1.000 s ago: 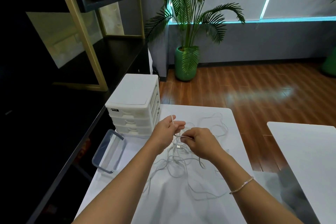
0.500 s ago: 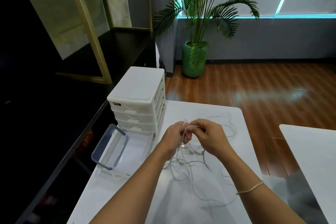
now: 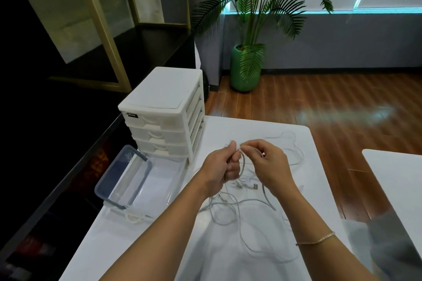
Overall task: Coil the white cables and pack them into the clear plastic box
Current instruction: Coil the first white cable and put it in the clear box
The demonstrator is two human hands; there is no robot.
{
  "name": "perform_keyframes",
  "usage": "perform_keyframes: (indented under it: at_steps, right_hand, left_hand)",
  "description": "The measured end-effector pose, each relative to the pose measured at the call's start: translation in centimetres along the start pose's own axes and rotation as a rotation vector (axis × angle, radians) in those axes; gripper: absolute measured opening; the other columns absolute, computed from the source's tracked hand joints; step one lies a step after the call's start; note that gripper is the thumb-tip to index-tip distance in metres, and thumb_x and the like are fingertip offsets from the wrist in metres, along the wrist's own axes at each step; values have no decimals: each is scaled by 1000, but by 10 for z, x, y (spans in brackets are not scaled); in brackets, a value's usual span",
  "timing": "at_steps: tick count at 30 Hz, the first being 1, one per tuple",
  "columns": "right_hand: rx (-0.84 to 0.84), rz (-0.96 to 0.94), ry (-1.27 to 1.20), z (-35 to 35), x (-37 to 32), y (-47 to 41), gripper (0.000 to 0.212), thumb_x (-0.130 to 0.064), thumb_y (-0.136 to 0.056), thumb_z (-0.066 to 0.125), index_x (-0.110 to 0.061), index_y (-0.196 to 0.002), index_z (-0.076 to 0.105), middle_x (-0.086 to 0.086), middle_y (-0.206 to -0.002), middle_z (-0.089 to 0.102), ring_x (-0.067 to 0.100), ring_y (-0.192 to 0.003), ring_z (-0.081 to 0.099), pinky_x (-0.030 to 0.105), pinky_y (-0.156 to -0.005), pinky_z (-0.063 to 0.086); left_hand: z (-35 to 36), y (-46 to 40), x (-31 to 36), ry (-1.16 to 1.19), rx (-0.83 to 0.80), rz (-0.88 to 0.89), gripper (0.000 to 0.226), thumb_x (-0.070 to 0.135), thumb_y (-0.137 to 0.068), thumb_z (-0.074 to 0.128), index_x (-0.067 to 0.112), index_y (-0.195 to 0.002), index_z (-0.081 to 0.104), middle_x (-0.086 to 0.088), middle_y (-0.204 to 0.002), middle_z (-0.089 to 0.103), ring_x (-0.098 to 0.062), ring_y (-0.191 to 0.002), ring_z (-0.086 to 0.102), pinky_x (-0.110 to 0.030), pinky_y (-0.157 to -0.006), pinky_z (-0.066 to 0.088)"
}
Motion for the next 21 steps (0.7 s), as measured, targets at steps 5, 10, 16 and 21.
perform_keyframes:
  at_steps: [5,10,16,21]
  right_hand:
    - [53,26,-152,7,29,9,21,-24,-88,61,-41,-78,68,-19,-82,70,3,-84,63,23,-82,49]
    - [31,24,-109,14,47,13,18,-24,-90,57,-36,-90,70,-18,-91,69,2,-96,62,21,-89,47]
    - [103,-34,58,17,59,25,26,-20,-95,49,-24,-113,67,-15,-94,64,1,-86,56,3,-74,40]
    - [167,-160,282,19,58,43,23,-20,-93,51,-11,-98,72,6,-89,73,19,-81,63,21,-71,47]
  left_hand:
    - [2,-8,-17,247,-2,17,49,33,-100,35,17,-55,42,6,-40,24,-8,-37,22,-19,-41,23]
    - [6,-17,-37,562,-15,-4,44,32,-100,33,12,-63,46,6,-35,24,-6,-30,22,-17,-33,23]
    - [9,-17,-53,643,-50,6,49,32,-100,35,7,-68,62,7,-35,24,-6,-29,23,-16,-32,24]
    - [2,-3,-57,635,-84,125,40,29,-101,30,1,-93,58,7,-39,29,-5,-34,27,-15,-37,29]
Point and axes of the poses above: each hand's wrist, its own y-axis away from the middle knuckle, its own z-axis out of the palm, x = y × z, the point moved 5 cm from there along -y, towards the middle knuckle
